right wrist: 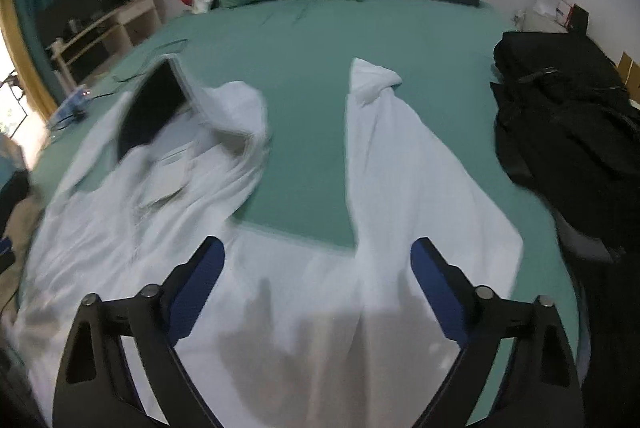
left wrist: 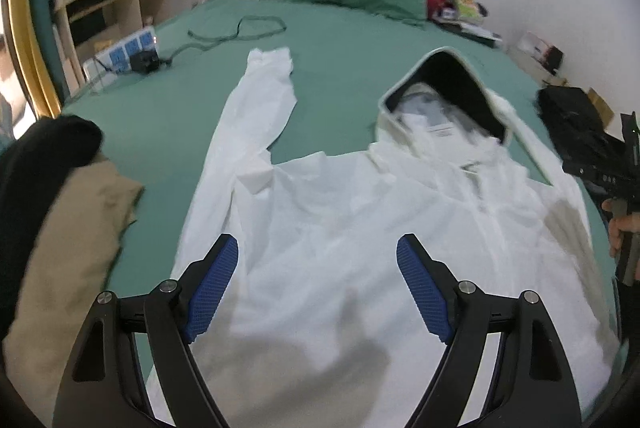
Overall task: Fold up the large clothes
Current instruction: 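Grasp the jacket sleeve cuff with the right gripper and lift it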
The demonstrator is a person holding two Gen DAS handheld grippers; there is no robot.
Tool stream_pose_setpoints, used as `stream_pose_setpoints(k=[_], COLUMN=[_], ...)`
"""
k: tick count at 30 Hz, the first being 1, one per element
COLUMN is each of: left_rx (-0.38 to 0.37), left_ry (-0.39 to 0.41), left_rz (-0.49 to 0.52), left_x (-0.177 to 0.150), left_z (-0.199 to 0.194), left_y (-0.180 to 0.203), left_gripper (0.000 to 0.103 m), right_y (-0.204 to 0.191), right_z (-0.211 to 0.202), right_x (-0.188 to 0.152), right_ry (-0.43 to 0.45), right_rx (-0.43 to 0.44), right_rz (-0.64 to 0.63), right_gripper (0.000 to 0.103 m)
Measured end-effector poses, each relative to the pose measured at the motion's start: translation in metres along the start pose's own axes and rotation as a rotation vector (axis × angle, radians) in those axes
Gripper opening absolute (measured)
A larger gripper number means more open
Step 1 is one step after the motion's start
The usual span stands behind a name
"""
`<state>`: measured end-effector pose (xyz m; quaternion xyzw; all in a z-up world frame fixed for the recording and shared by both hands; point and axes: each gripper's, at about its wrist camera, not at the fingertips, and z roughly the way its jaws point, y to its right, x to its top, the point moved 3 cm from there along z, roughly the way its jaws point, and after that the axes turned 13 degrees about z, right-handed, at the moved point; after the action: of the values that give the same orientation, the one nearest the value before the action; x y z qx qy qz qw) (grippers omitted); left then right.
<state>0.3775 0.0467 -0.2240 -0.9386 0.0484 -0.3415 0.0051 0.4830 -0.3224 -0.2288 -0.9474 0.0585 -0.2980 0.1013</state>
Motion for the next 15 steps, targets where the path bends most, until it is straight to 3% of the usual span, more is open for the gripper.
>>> stream_pose_setpoints(k=[2, 5, 8, 9, 10, 11, 15], left_rx=[-0.002, -0.009, -0.015, -0.023, -0.039, -0.050, -0.063], left_ry=[-0.033, -0.052, -0.075, -0.085, -0.093, -0.095, -0.069], left_rz=[-0.013, -0.011, 0.023, 0.032, 0.041, 0.051, 0.092], left_x=[0.003, 0.006, 0.007, 0.007, 0.006, 0.006, 0.008], left_z=[0.024, 0.045, 0.060, 0.063, 0.064, 0.063, 0.042], left_y=[-0.006, -0.013, -0.014, -0.014, -0.014, -0.013, -0.017], left_gripper=[0.085, 0.085, 0.085, 0.085, 0.085, 0.085, 0.085], right_y=[0.009, 0.020, 0.023, 0.023, 0.023, 0.025, 0.030], right_z=[0.035, 0.073, 0.096, 0.096, 0.094, 0.090, 0.051], right_x=[0.018, 0.035, 0.046, 0.047, 0.047, 0.047, 0.046], right_ry=[-0.032, -0.067, -0.046, -0.025, -0.015, -0.009, 0.047], right_rx=[-0.020, -0.053, -0.096, -0.107, -0.108, -0.100, -0.079], right_rz=[0.030, 0.061, 0.034, 0.012, 0.001, 0.003, 0.010], right_gripper=[0.077, 0.074, 0.058, 0.042, 0.017, 0.003, 0.002])
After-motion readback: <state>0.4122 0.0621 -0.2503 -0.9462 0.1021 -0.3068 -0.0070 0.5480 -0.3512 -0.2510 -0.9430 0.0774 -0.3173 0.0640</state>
